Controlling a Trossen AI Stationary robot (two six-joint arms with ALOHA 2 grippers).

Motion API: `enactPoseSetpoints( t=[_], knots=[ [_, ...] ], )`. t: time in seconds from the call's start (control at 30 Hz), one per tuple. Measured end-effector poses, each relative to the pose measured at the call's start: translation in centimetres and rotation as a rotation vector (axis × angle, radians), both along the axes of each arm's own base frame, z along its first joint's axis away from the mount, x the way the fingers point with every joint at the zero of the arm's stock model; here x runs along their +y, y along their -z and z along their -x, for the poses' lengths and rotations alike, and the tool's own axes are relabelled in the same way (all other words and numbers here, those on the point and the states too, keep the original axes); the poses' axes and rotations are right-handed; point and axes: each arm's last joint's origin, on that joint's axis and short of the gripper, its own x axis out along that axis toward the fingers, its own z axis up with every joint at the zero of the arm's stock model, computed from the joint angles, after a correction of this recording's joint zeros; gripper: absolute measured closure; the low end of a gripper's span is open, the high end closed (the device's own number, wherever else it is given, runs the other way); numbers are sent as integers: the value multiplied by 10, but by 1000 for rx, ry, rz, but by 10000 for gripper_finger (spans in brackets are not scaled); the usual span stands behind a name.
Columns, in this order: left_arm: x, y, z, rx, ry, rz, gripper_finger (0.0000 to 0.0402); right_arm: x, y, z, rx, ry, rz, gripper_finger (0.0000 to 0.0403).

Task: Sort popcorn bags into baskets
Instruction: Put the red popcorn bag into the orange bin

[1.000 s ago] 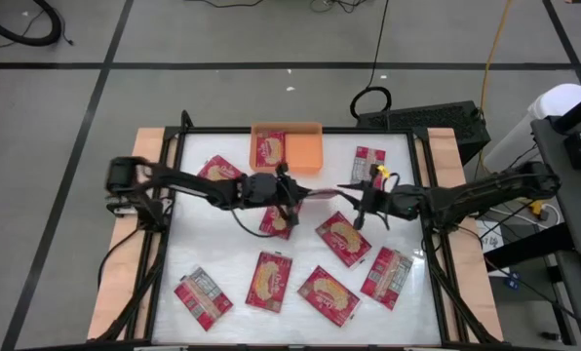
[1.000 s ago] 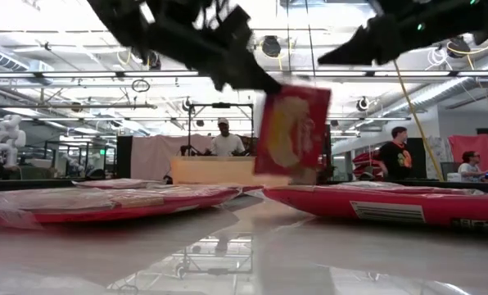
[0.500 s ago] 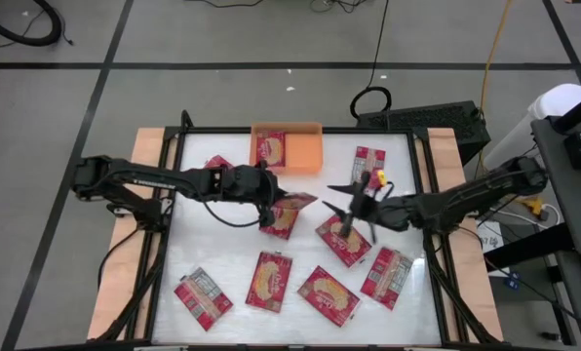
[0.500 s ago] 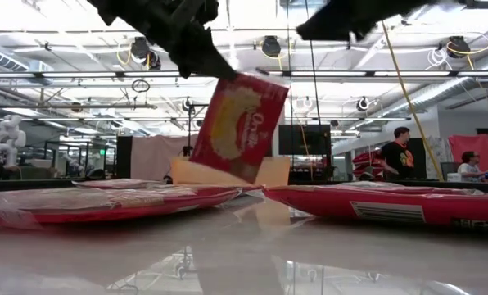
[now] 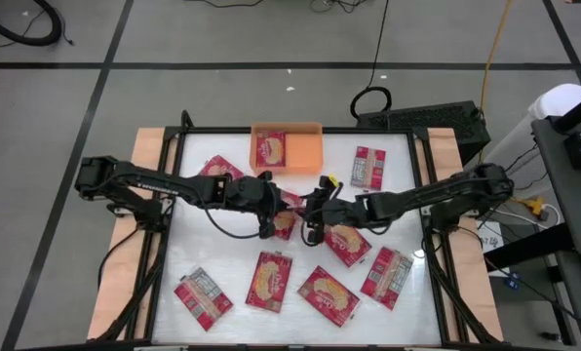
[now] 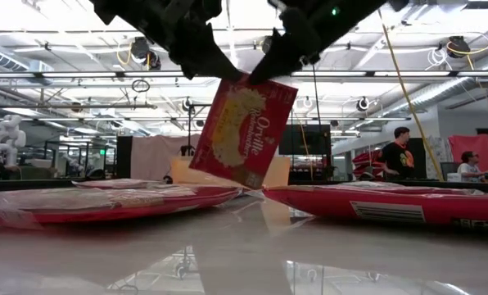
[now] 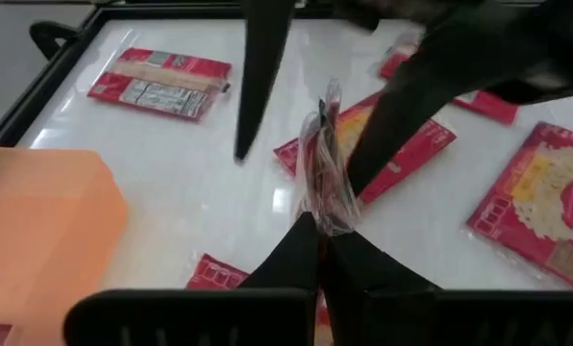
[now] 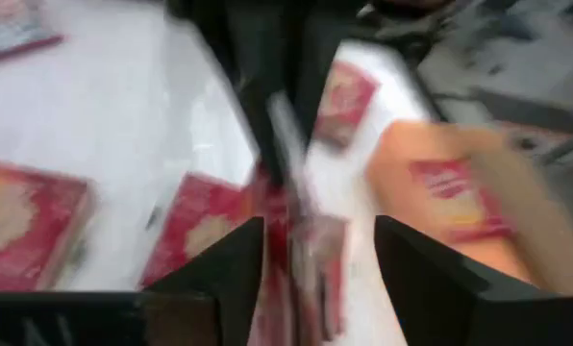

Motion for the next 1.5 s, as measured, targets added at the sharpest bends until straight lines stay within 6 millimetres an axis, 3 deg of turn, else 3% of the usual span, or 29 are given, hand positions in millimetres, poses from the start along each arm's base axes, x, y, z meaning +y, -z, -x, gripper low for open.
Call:
enactPoseSetpoints(
  t=[0.33, 0.47, 0.6, 0.73, 0.9, 1.3, 1.4, 1.5],
  knots=[
    [-5, 0, 0, 0, -30, -28, 376, -6, 8, -3, 50, -31, 10, 390],
    [-10, 2, 3, 29, -76, -39, 340, -7, 1, 6, 82, -39, 35, 381],
    [-11, -2, 18, 78, -271, -18, 295, -9, -13, 22, 112, -20, 28, 391],
    [-12, 0, 34, 160, -383, -36, 275, -11, -30, 41, 102, 6, -3, 394],
    [-20, 12, 37, 134, -435, -31, 273, -9, -46, 58, -135, -16, -28, 393],
    [-32, 44, 44, -233, -462, 59, 273, -14, -37, 83, -823, -129, 8, 394],
    [-32, 46, 46, -334, -449, 84, 272, -17, -36, 84, -928, -171, -37, 394],
    [-32, 43, 47, -404, -411, 66, 272, -18, -32, 82, -923, -177, -61, 394]
  ],
)
